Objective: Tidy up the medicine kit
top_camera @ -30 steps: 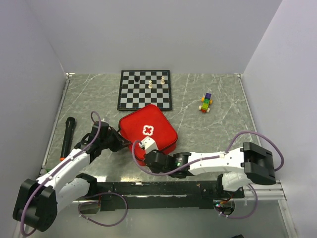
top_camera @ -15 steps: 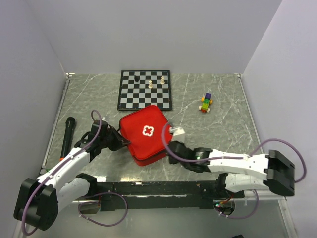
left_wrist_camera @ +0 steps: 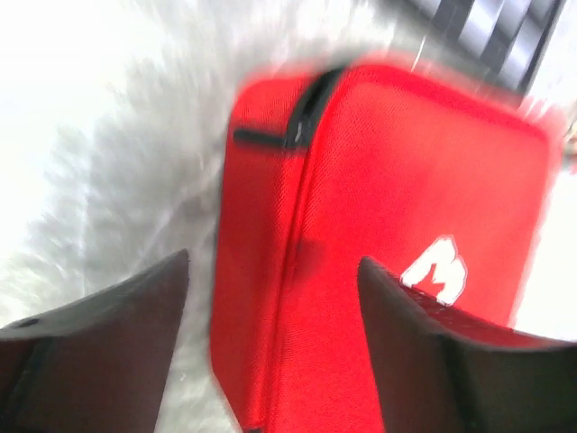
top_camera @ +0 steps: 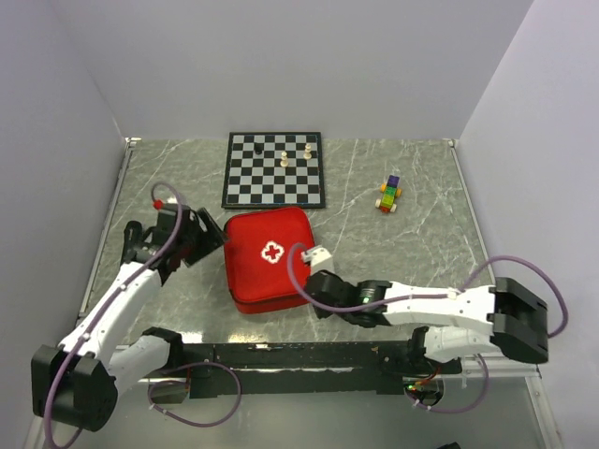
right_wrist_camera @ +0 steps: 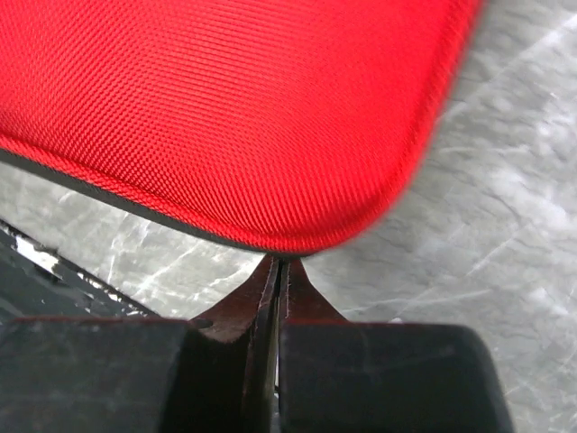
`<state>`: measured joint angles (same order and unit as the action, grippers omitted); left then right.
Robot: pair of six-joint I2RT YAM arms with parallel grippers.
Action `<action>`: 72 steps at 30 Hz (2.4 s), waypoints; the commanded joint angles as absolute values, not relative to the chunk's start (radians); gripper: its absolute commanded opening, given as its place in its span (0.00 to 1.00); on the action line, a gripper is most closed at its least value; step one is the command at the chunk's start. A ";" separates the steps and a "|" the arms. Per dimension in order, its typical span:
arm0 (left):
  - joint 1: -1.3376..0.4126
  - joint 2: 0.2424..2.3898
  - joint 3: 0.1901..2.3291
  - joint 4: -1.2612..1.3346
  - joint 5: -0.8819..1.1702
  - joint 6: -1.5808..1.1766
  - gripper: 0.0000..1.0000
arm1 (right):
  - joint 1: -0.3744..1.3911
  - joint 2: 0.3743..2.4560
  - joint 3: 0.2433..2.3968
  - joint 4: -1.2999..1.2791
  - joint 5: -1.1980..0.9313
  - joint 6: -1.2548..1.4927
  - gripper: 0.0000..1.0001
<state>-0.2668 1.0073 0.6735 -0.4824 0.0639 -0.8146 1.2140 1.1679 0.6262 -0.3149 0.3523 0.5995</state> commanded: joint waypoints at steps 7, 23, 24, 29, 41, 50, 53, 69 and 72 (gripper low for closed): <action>-0.239 0.750 0.796 -0.716 -0.109 -0.808 0.96 | 1.325 1.466 0.987 -0.298 0.233 0.344 0.00; -0.247 0.621 0.511 -0.621 0.046 -1.081 0.96 | 1.331 1.572 1.028 -0.296 0.192 0.334 0.00; -0.247 0.643 0.506 -0.614 0.038 -1.088 0.96 | 1.331 1.559 0.993 -0.293 0.199 0.348 0.00; -0.247 0.779 0.469 -0.539 0.003 -1.086 0.96 | 1.328 1.488 0.884 -0.291 0.259 0.388 0.00; -0.247 0.923 0.394 -0.422 -0.063 -1.075 0.99 | 1.163 1.305 0.712 -0.311 0.325 0.474 0.00; -0.247 0.898 0.425 -0.400 -0.012 -1.049 0.96 | 1.117 1.261 0.721 -0.262 0.288 0.390 0.00; -0.247 0.790 0.503 -0.483 -0.038 -1.051 0.96 | 1.188 1.256 0.739 -0.282 0.299 0.362 0.00; -0.247 0.571 0.737 -0.902 -0.137 -1.172 0.96 | 1.379 1.690 1.299 -0.345 0.206 0.161 0.00; -0.247 0.561 0.625 -0.824 -0.020 -1.187 0.96 | 1.376 1.669 1.237 -0.318 0.212 0.186 0.00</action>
